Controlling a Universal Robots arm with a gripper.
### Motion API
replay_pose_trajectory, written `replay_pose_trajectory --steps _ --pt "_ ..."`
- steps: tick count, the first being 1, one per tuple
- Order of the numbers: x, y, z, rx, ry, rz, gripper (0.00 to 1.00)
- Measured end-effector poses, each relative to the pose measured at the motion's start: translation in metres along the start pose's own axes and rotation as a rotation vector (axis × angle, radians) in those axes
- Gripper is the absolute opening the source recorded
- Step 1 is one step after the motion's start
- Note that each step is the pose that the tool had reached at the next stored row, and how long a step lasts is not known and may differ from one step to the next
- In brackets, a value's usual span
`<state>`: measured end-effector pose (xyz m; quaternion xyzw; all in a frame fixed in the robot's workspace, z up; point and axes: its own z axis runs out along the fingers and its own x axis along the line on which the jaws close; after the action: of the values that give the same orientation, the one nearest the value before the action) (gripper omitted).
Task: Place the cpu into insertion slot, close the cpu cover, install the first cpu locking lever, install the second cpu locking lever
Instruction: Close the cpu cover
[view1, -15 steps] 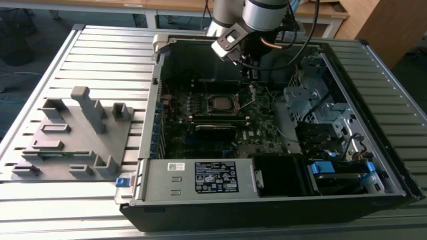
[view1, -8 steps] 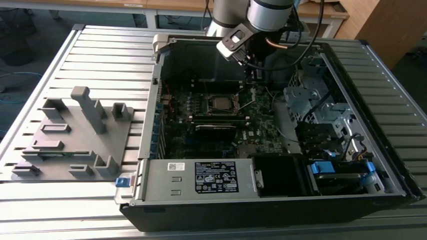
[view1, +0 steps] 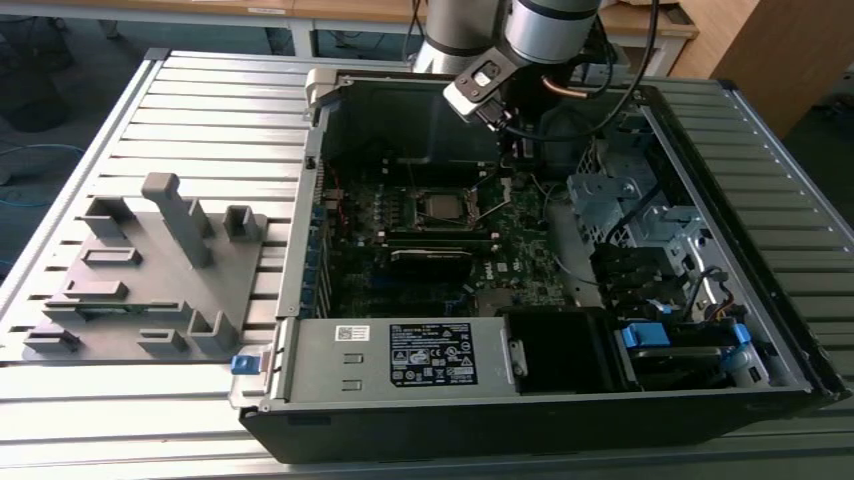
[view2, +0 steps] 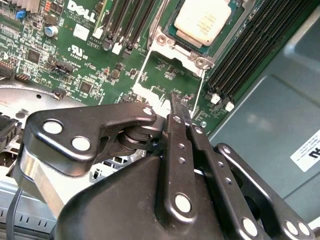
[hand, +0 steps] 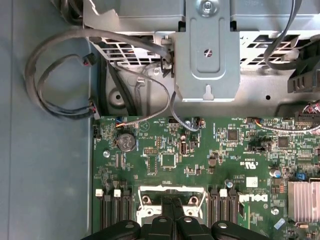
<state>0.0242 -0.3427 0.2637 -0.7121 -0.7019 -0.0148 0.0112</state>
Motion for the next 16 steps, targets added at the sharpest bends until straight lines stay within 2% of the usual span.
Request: replay_pose_trajectory --steps 16 --pt "0.0004 0.0143 0.0001 0.0 0.0 0.0 0.1"
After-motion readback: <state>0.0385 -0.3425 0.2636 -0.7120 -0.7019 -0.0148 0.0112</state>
